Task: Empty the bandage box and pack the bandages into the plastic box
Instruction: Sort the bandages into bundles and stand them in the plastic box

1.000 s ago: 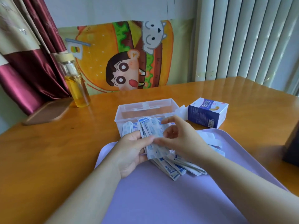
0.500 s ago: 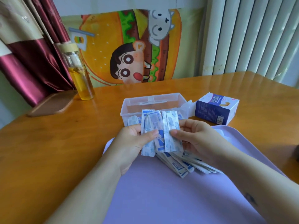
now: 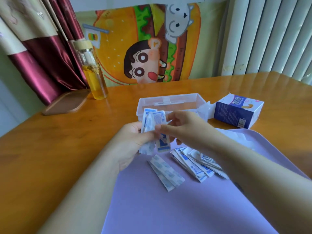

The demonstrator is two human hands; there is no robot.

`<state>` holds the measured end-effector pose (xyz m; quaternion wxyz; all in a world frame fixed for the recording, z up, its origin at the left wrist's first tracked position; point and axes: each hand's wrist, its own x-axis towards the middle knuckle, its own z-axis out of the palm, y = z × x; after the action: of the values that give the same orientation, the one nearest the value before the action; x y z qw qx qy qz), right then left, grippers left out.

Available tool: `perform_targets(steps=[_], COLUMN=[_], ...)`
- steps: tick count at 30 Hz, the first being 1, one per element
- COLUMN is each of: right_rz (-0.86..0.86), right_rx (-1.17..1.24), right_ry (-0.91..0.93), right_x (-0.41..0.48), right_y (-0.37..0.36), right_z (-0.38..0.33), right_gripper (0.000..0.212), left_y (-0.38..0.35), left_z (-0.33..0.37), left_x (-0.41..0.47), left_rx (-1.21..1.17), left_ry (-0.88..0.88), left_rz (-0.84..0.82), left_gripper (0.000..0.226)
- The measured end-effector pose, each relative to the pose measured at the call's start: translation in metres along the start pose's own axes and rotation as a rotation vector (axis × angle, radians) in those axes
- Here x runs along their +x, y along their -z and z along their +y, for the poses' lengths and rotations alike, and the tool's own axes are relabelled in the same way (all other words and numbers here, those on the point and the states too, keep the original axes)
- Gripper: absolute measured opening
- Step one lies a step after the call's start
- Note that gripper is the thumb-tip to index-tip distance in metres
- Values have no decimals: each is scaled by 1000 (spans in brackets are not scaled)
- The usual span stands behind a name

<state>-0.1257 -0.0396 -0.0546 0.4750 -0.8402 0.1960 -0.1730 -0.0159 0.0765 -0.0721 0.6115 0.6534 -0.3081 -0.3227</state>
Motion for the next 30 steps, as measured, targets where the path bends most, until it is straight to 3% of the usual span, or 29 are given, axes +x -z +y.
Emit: perform_targets(steps=[4, 8, 14, 19, 22, 26, 30], right_rz=[91, -38, -56, -19, -3, -143, -196], right_rx=[237, 545, 547, 470, 410, -55, -389], right_ry=[-77, -187, -203, -183, -168, -28, 179], right_x=[5, 6, 4, 5, 5, -3, -9], right_y=[-7, 1, -3, -4, 3, 7, -14], right_z=[21, 29, 32, 35, 36, 30, 23], right_gripper=[21, 10, 20, 31, 26, 28, 21], left_y=[2, 5, 1, -2, 2, 15, 14], left_z=[-2, -3, -4, -5, 0, 7, 7], left_x=[1, 2, 1, 0, 1, 4, 5], left_rx=[-48, 3, 83, 23, -18, -146, -299], left_ry=[99, 96, 57, 93, 59, -18, 59], left_rz=[-121, -103, -64, -89, 7, 207, 198], left_gripper=[19, 16, 21, 13, 15, 19, 17])
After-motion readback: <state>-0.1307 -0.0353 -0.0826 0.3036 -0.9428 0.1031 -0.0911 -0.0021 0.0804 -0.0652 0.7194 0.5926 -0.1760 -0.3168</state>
